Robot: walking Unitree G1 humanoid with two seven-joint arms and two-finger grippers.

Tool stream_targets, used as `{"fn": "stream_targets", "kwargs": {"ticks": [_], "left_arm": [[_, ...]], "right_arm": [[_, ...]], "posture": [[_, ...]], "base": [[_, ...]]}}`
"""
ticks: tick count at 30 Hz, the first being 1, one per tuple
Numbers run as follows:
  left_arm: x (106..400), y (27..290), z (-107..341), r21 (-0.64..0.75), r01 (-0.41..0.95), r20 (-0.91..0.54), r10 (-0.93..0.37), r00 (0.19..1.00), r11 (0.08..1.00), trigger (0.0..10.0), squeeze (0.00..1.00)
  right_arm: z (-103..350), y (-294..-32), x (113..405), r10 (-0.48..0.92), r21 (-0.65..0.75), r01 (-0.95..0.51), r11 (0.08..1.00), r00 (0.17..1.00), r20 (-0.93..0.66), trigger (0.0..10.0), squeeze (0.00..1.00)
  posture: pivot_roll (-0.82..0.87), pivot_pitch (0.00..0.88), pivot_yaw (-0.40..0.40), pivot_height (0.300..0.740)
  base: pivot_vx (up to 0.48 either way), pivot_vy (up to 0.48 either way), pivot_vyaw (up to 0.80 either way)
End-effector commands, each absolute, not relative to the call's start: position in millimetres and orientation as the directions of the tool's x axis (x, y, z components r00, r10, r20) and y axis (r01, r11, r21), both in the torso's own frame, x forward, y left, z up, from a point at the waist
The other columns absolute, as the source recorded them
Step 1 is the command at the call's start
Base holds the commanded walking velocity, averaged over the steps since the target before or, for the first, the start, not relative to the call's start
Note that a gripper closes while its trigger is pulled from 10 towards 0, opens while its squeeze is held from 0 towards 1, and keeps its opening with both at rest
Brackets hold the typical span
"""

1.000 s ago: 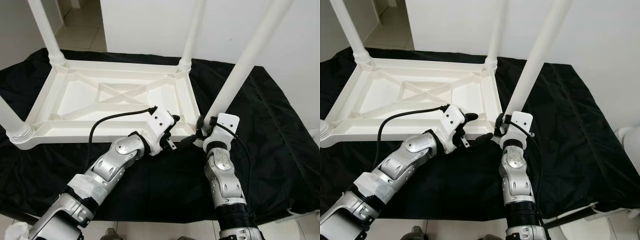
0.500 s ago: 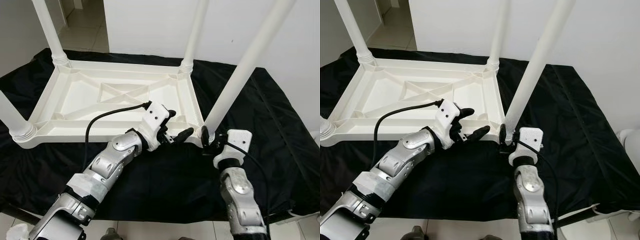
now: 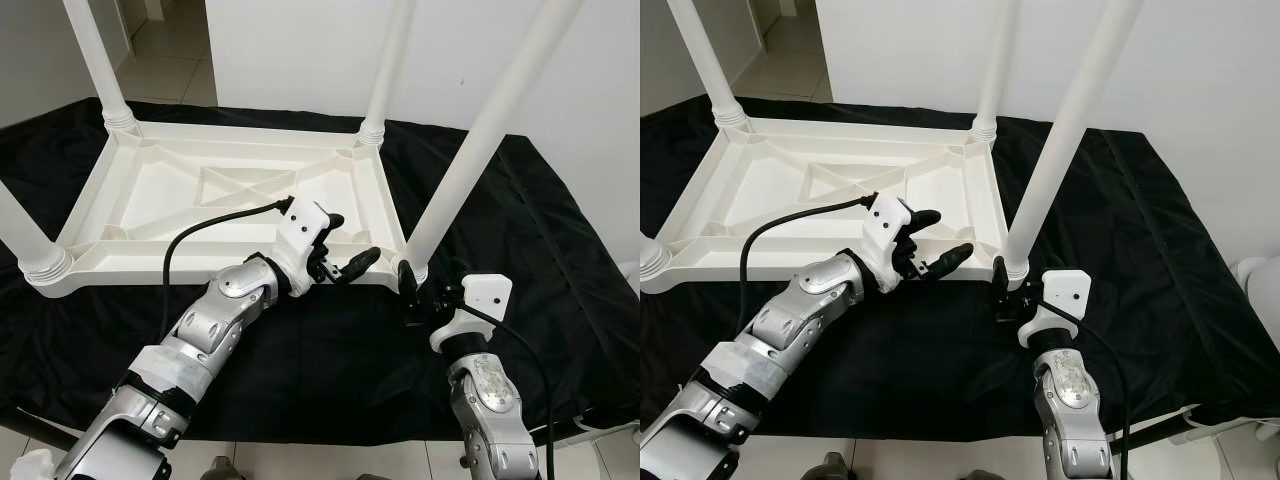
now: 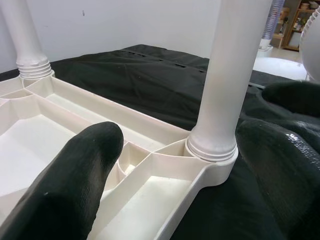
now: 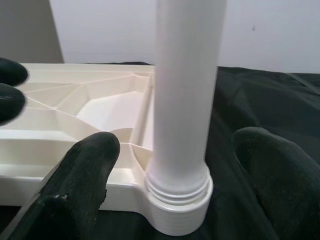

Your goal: Building children table

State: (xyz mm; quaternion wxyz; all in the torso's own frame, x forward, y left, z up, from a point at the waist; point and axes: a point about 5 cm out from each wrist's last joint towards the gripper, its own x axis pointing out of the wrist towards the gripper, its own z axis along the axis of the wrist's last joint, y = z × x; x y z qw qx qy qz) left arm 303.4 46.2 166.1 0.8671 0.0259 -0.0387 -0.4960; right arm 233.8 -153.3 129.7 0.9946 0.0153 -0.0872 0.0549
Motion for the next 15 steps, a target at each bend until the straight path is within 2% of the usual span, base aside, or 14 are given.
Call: {"fn": "stream_targets", "kwargs": {"ticks": [1, 5, 9, 15], "left_arm": [[301.9, 47.3, 164.5, 0.096, 0.891, 0.018, -0.896, 0.444, 0.443, 10.0, 0.0], [304.5, 48.8, 165.7, 0.102, 0.879, 0.027, -0.885, 0.466, 0.466, 10.0, 0.0], [317.2, 52.9, 169.7, 0.112, 0.822, 0.045, -0.829, 0.557, 0.558, 10.0, 0.0], [331.1, 60.8, 178.6, 0.088, 0.751, 0.09, -0.756, 0.648, 0.654, 10.0, 0.0]], "right_arm": [[124.3, -147.4, 227.6, 0.184, 0.005, -0.187, 0.982, 0.97, 0.16, 10.0, 0.0], [120.2, -144.1, 224.3, 0.238, 0.009, -0.241, 0.971, 0.962, 0.132, 10.0, 0.0], [115.3, -135.8, 219.2, 0.376, -0.008, -0.377, 0.926, 0.922, 0.093, 10.0, 0.0], [119.0, -143.0, 224.9, 0.402, -0.003, -0.404, 0.915, 0.909, 0.108, 10.0, 0.0]], "posture": [[0.01, 0.0, -0.054, 0.74], [0.01, 0.0, -0.054, 0.74], [0.01, 0.0, -0.05, 0.74], [0.01, 0.0, -0.045, 0.74]], "base": [[0.0, 0.0, 0.0], [0.0, 0.0, 0.0], [0.0, 0.0, 0.0], [0.0, 0.0, 0.0]]}}
